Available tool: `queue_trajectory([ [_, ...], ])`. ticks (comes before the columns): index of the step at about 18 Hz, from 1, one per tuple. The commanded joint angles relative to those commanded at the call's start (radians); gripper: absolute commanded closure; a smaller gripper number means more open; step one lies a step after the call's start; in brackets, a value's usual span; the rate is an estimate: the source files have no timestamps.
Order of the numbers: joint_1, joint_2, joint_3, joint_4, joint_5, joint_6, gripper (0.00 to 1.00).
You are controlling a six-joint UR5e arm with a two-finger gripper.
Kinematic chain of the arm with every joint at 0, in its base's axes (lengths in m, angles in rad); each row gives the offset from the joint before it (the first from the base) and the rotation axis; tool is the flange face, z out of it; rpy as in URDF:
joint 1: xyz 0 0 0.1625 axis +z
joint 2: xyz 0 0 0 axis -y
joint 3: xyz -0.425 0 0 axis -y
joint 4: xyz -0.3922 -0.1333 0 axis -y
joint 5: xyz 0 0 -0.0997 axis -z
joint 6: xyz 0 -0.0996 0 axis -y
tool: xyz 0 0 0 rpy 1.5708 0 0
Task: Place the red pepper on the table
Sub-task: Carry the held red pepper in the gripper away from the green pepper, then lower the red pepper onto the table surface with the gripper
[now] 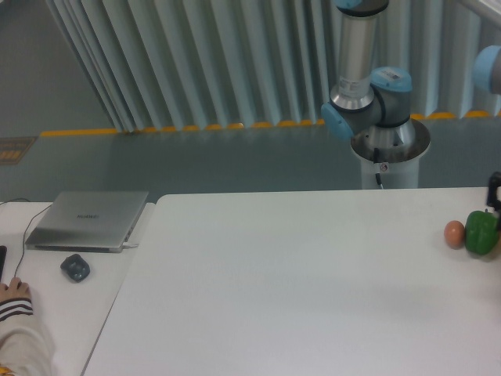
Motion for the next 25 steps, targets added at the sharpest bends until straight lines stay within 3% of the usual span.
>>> queue_trajectory([
  [6, -0.173, -0.043, 0.000, 0.038, 0.172, -0.098, 0.74],
  [10, -0.250, -0.086, 0.000, 0.046, 0.235, -0.143, 0.72],
  [15, -0.319, -0.141, -0.002, 0.054, 0.279, -0.156, 0.72],
  [25, -0.361, -0.193, -0.008, 0.091, 0.344, -0.193, 0.70],
])
